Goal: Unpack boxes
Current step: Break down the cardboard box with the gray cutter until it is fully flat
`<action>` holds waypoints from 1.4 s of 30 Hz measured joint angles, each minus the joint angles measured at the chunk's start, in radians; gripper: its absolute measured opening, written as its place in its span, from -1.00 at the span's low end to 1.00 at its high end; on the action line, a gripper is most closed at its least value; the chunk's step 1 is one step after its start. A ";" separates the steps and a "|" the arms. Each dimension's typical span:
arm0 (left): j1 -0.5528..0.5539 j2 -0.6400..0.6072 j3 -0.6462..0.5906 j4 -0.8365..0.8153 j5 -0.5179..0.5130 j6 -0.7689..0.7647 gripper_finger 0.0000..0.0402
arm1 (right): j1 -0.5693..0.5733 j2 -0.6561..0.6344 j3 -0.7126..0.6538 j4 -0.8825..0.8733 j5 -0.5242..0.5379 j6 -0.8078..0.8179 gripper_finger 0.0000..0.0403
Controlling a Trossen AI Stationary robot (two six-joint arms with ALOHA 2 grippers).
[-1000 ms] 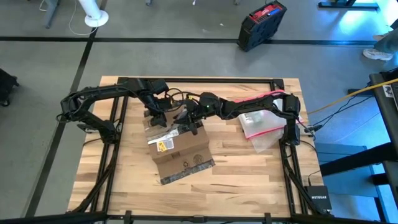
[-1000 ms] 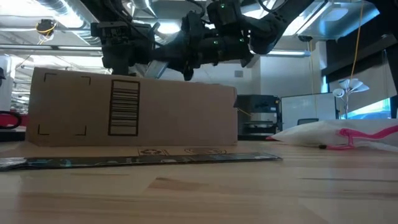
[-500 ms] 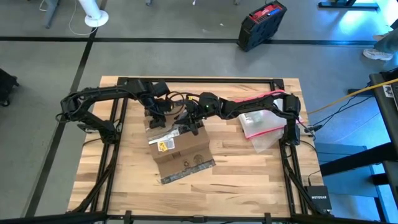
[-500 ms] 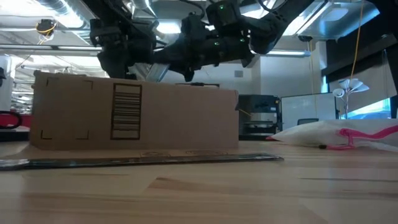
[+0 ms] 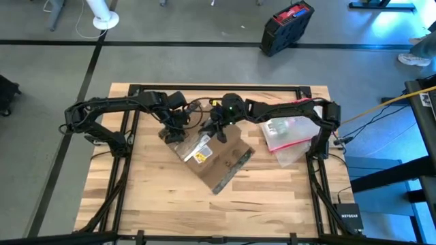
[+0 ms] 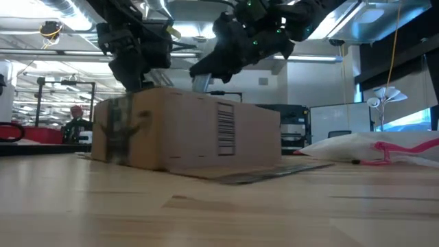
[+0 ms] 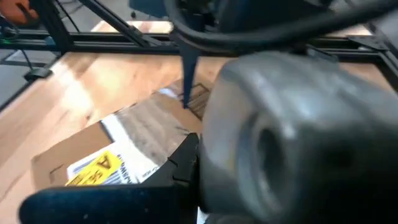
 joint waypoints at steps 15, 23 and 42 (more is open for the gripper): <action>0.000 0.003 -0.004 0.033 -0.019 0.007 -0.05 | -0.059 -0.117 -0.002 -0.157 -0.035 0.018 -0.66; 0.000 0.004 -0.004 0.055 -0.017 -0.005 -0.05 | -0.045 -0.236 0.001 -0.278 -0.069 0.116 -0.66; 0.000 0.004 -0.005 0.040 -0.021 -0.002 -0.05 | 0.233 -0.406 -0.004 -0.702 0.097 0.225 -0.65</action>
